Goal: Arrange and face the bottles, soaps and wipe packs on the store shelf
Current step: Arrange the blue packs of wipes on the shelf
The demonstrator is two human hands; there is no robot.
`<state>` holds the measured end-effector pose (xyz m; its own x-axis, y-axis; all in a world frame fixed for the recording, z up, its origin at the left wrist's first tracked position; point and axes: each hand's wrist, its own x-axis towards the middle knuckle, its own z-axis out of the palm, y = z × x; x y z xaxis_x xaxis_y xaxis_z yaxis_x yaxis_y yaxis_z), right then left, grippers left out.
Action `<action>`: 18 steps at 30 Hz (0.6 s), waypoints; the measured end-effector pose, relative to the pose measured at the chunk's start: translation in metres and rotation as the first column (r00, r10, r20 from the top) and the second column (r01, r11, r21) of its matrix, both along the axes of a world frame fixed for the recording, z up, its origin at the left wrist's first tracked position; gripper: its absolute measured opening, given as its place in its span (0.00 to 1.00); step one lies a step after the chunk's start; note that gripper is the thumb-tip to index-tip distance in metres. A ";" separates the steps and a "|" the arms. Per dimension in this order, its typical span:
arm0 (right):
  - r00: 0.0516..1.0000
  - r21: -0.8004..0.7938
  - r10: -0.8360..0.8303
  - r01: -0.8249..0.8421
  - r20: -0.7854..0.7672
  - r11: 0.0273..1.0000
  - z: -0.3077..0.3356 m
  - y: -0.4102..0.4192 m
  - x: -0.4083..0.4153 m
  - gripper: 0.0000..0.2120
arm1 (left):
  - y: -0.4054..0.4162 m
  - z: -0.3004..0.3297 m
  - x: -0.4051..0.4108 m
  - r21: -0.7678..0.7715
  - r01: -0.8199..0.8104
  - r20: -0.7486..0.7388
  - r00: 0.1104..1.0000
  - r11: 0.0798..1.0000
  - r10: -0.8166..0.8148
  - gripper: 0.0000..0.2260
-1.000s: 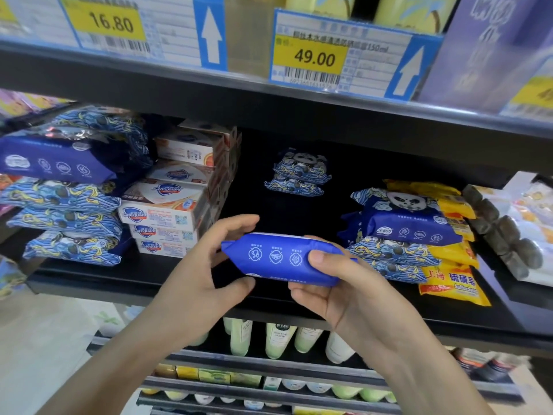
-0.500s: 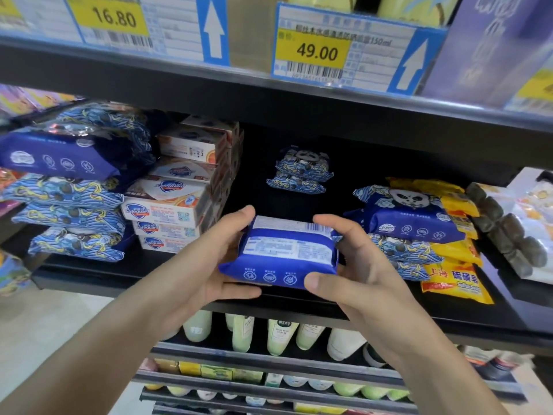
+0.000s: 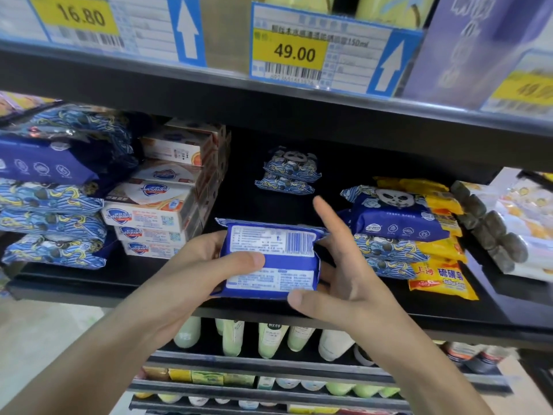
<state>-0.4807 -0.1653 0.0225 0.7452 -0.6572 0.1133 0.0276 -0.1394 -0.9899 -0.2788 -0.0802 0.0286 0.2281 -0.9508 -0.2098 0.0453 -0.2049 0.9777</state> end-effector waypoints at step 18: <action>0.993 0.484 0.004 0.056 -0.122 0.873 0.002 -0.015 0.012 0.28 | 0.011 -0.022 0.008 -0.411 0.061 0.461 0.875 0.909 0.150 0.24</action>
<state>-0.4689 -0.1805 0.0241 0.7152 -0.6262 -0.3103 -0.0874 0.3604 -0.9287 -0.2711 -0.0697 0.0070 0.2422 -0.9119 0.3315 -0.4433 0.1999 0.8738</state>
